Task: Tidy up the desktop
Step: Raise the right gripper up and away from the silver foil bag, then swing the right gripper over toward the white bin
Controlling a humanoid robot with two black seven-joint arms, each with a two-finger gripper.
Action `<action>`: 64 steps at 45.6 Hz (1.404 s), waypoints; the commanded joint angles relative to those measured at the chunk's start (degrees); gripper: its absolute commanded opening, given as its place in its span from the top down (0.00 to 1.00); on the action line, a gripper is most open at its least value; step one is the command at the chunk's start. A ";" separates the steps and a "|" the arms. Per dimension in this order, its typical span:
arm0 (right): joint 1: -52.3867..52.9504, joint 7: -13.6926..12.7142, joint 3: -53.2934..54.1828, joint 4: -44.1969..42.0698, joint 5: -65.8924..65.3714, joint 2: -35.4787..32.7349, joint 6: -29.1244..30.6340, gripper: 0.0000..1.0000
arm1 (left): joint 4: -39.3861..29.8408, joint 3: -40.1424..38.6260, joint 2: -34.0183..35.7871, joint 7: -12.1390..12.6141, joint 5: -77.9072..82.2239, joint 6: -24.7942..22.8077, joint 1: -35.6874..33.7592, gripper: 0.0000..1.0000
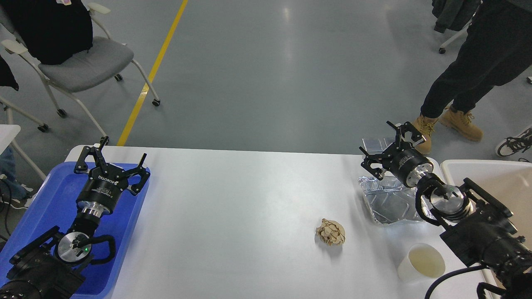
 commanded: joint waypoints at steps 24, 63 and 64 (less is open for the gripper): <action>0.18 -0.18 -2.99 5.82 -0.18 -3.53 -0.53 0.00 | 0.00 0.00 0.00 -0.01 0.00 0.00 -0.01 0.01; 32.25 -0.79 -56.50 32.89 -2.02 -37.63 -1.32 0.00 | 0.00 -0.09 0.09 -0.01 0.00 0.00 0.08 0.01; 33.83 -0.70 -58.52 33.68 -2.81 -37.98 -1.23 0.00 | 0.00 -0.09 0.09 -0.01 0.00 0.00 0.08 0.01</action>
